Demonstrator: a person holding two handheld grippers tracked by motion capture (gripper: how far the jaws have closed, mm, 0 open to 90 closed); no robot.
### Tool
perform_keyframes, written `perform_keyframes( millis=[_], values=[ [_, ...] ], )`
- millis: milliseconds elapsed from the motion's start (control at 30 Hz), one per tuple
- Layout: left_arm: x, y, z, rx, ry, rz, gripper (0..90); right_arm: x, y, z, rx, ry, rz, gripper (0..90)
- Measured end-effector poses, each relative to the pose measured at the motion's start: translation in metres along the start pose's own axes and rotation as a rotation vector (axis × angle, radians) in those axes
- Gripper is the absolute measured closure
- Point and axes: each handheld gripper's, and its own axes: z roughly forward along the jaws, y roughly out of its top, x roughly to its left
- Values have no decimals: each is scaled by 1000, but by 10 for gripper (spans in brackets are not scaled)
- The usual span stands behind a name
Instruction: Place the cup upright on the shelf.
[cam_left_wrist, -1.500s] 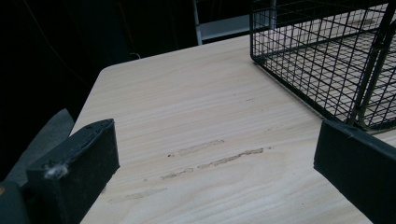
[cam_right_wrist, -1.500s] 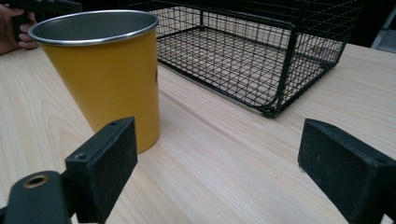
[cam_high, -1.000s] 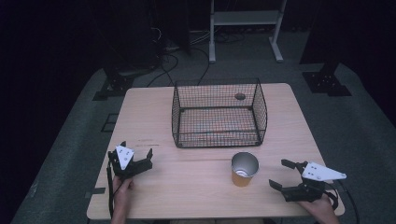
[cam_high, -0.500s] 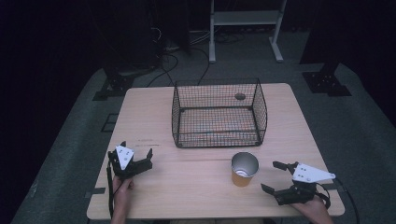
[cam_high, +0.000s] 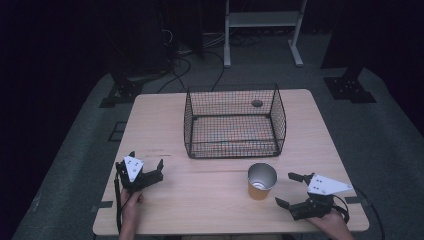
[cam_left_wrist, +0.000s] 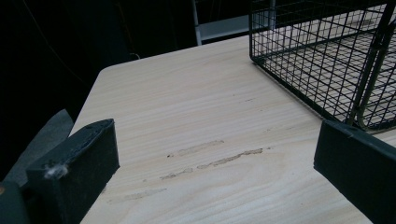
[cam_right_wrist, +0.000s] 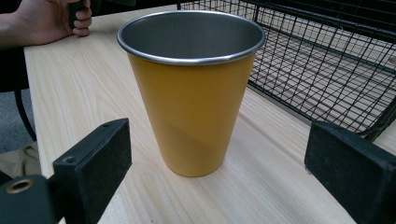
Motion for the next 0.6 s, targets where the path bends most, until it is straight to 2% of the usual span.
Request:
perform_keyframes(
  millis=[100,133,600],
  values=[
    [0,0,0,0,0,-1,0,0,1,2,6,-3,0,67],
    [0,0,0,0,0,-1,0,1,2,3,8,-5,-2,33],
    [0,0,0,0,-1,0,0,2,7,12,24,-5,6,20]
  ],
)
